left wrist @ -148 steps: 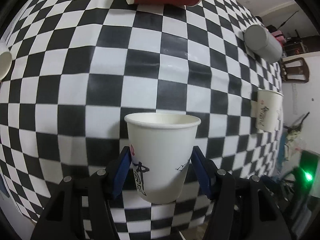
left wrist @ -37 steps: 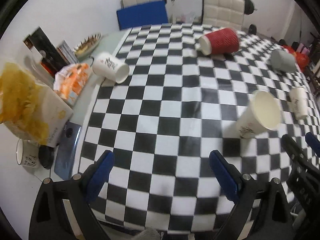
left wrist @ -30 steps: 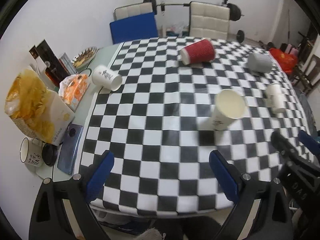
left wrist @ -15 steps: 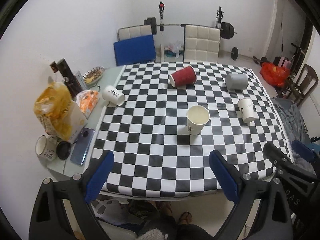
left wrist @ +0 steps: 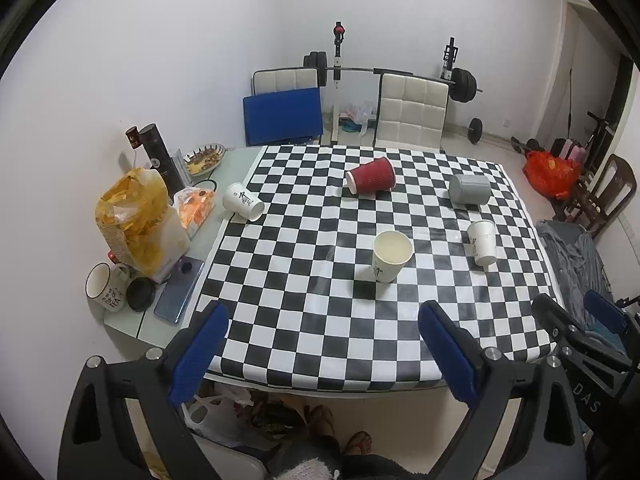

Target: Flip cup upright

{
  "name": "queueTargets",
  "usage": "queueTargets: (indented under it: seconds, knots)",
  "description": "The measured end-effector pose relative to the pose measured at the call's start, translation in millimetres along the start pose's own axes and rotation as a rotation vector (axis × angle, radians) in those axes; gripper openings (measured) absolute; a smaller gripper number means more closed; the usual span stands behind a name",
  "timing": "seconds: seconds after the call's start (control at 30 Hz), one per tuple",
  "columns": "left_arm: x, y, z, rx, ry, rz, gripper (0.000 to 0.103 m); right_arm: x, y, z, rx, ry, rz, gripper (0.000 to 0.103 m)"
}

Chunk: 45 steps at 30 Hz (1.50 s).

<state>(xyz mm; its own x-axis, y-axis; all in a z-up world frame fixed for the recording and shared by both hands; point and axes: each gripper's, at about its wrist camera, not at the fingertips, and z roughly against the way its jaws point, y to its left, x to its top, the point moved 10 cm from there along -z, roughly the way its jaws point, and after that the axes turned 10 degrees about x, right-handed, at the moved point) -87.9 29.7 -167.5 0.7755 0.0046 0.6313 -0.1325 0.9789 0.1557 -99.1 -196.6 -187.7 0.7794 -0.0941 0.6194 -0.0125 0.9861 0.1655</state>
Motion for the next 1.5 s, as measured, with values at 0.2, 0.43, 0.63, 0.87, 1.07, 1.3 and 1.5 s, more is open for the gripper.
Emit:
queueTargets:
  seconds: [0.2,0.43,0.63,0.87,1.07,1.3,1.5]
  knots:
    - [5,1,6,0.0,-0.02,0.002,0.097,6,3,10,0.0,-0.024,0.0,0.081]
    - [9,6,10,0.027,-0.045,-0.002,0.097,11,9,18,-0.007,-0.043,0.0,0.09]
    - [13,13,13,0.046,-0.069,-0.014,0.097,13,13,20,-0.029,-0.059,0.003,0.09]
    - [16,17,15,0.043,-0.08,-0.016,0.098,15,18,26,-0.051,-0.077,0.002,0.093]
    - [16,18,15,0.037,-0.081,-0.017,0.099,15,18,27,-0.052,-0.078,0.001,0.093]
    - [15,22,15,0.027,-0.08,-0.03,0.099,15,20,28,-0.054,-0.077,0.001,0.093]
    - [14,22,15,0.028,-0.084,-0.031,0.099,15,20,28,-0.052,-0.078,0.002,0.094]
